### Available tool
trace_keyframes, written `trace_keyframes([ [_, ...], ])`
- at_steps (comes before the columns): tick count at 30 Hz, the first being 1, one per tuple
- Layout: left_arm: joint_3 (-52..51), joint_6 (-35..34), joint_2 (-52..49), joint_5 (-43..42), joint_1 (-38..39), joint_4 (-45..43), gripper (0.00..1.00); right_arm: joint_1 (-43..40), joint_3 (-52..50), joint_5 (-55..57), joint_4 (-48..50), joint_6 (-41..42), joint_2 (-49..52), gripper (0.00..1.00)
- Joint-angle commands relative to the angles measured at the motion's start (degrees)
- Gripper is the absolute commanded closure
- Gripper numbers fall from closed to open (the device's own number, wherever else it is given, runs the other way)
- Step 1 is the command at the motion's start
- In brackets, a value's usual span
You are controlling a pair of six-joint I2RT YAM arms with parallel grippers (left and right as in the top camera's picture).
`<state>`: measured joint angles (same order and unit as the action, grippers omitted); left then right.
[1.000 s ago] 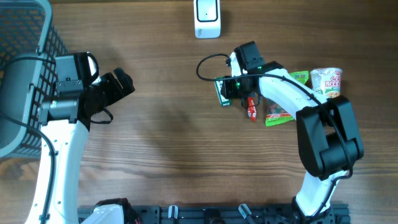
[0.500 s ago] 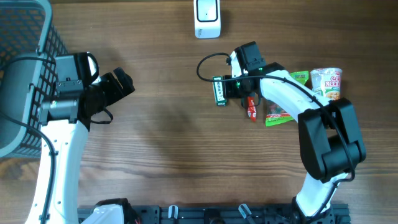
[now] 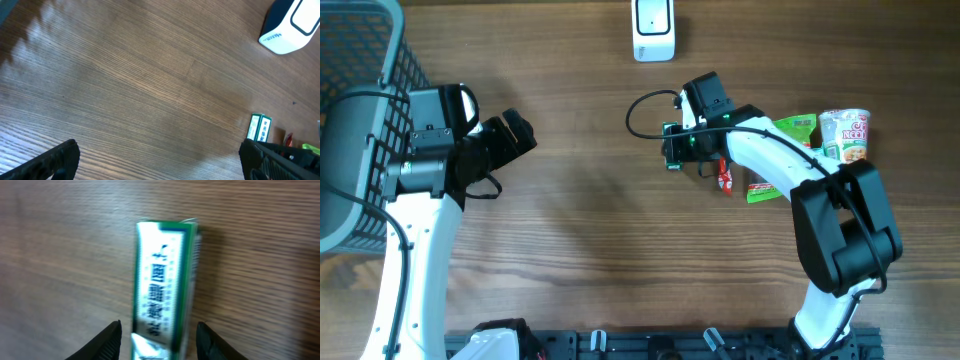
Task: Scan the item barcode
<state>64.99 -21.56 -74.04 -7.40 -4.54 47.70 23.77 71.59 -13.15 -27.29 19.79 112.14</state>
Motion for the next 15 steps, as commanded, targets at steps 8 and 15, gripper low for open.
trace_keyframes([
  [8, -0.1, 0.5, -0.2, -0.5, 0.2, -0.1, 0.0, -1.9, -0.3, -1.7, 0.3, 1.2, -3.0, 0.46],
  [15, -0.1, 0.5, -0.2, -0.5, 0.2, -0.1, 0.0, -0.7, -0.3, 1.6, 0.4, 1.2, 0.8, 0.49],
])
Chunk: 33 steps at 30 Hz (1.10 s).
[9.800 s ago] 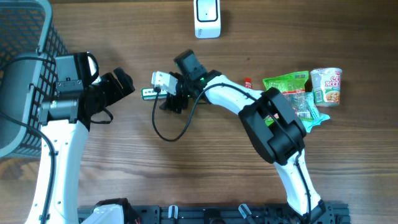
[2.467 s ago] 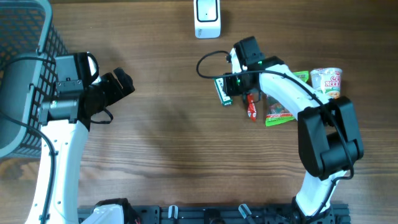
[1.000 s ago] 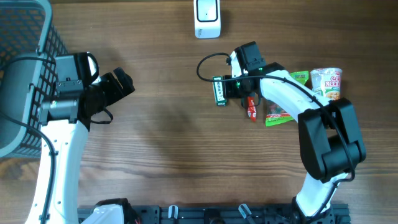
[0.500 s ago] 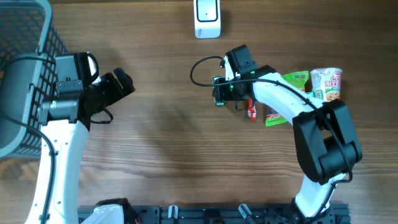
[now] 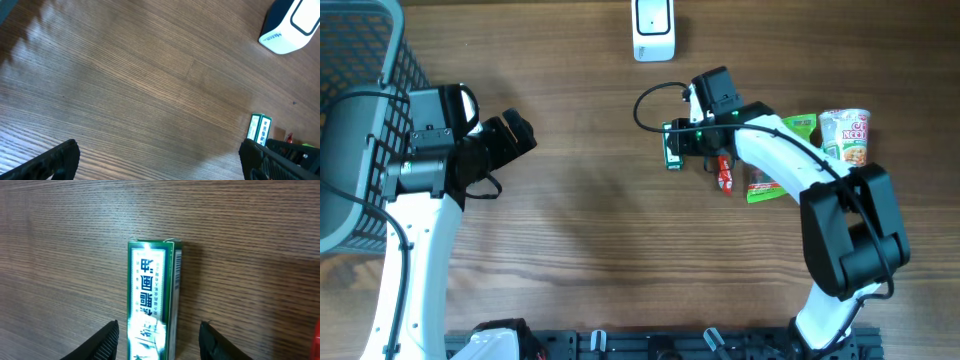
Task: Scan the item barcode
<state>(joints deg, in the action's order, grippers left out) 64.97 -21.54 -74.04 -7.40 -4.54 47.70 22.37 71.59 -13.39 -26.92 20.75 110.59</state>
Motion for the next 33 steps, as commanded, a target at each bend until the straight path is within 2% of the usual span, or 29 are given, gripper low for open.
trace_keyframes([
  [1, 0.0, 0.5, -0.2, -0.5, 0.2, -0.1, 0.0, 0.7, -0.3, 1.8, 0.0, 0.3, 2.6, 0.49],
  [22, 0.0, 0.5, -0.2, -0.5, 0.2, -0.1, 0.0, 4.9, -0.4, 4.9, 0.4, 0.9, 4.5, 0.53],
  [33, 0.0, 0.5, -0.2, -0.5, 0.2, -0.1, 0.0, 5.3, 0.5, 8.5, 1.4, 5.2, 4.3, 0.53],
])
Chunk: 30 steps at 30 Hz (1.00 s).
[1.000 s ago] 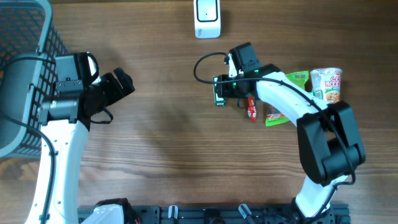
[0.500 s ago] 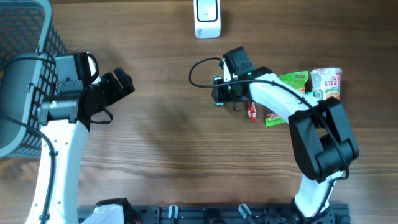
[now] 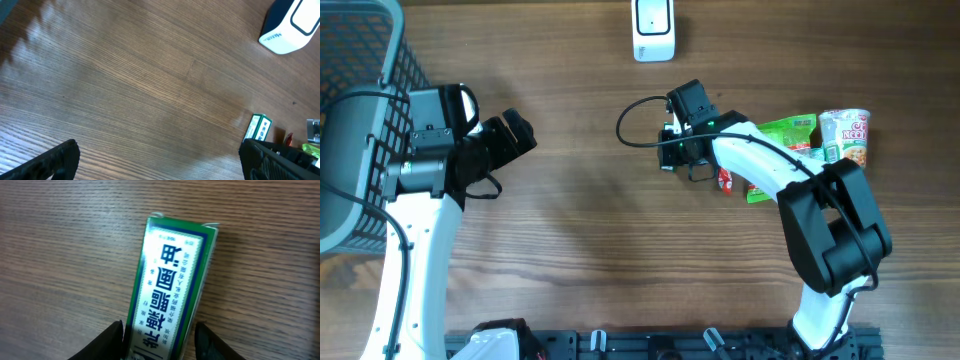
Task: Scan the item barcode
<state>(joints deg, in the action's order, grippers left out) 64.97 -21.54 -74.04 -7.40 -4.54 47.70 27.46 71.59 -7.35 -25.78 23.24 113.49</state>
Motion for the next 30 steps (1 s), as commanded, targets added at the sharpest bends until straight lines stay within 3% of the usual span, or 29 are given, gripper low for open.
trace_keyframes([
  [1, 0.0, 0.5, -0.2, -0.5, 0.2, -0.1, 0.0, 0.2, 0.5, 2.6, 0.2, 3.2, 1.4, 0.53],
  [10, 0.0, 0.5, -0.2, -0.5, 0.2, -0.1, 0.0, 0.9, 0.4, 7.0, -2.1, 6.6, 1.4, 0.6],
  [17, 0.0, 0.5, -0.2, -0.5, 0.2, -0.1, 0.0, 0.9, 0.5, 9.6, -2.3, 0.3, 0.0, 0.73],
  [23, 0.0, 0.5, -0.2, -0.5, 0.2, -0.1, 0.0, 1.5, 0.9, 17.8, -4.5, -2.6, -3.5, 0.69],
  [30, 0.0, 0.5, -0.2, -0.5, 0.2, -0.1, 0.0, 5.0, 1.6, 33.2, -10.1, -3.1, -3.7, 0.72],
])
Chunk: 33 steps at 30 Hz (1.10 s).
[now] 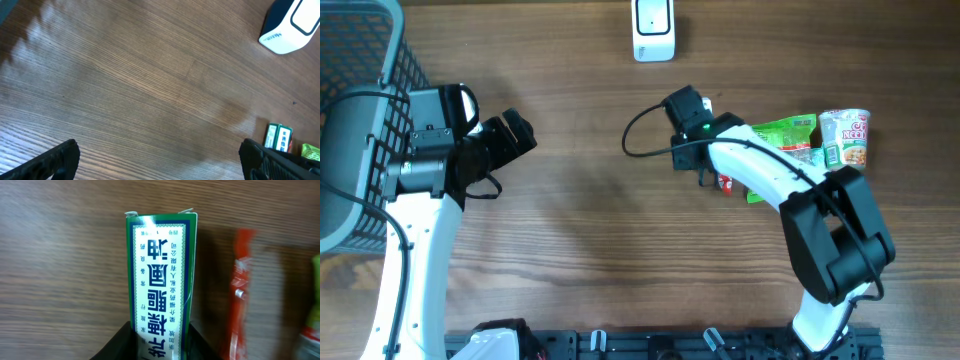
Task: Scan the item barcode
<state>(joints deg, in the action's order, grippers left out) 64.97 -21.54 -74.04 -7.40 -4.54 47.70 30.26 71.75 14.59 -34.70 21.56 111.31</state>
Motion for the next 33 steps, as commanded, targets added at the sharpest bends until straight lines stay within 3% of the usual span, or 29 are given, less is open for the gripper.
trace_keyframes([
  [1, 0.0, 0.5, -0.2, -0.5, 0.2, -0.1, 0.0, 3.6, 1.4, 15.1, -1.8, -2.2, -1.4, 0.72],
  [14, 0.0, 0.5, -0.2, -0.5, 0.2, -0.1, 0.0, 14.4, 1.4, 34.3, -1.8, -5.3, 4.9, 0.71],
  [18, 0.0, 0.5, -0.2, -0.5, 0.2, -0.1, 0.0, 14.5, 1.4, 39.9, 0.5, -12.0, 8.6, 0.7],
  [23, 0.0, 0.5, -0.2, -0.5, 0.2, -0.1, 0.0, 15.0, 1.4, 40.5, 4.1, -17.1, 8.8, 0.68],
  [33, 0.0, 0.5, -0.2, -0.5, 0.2, -0.1, 0.0, 16.5, 1.4, 36.3, 4.4, -17.0, 8.8, 0.6],
])
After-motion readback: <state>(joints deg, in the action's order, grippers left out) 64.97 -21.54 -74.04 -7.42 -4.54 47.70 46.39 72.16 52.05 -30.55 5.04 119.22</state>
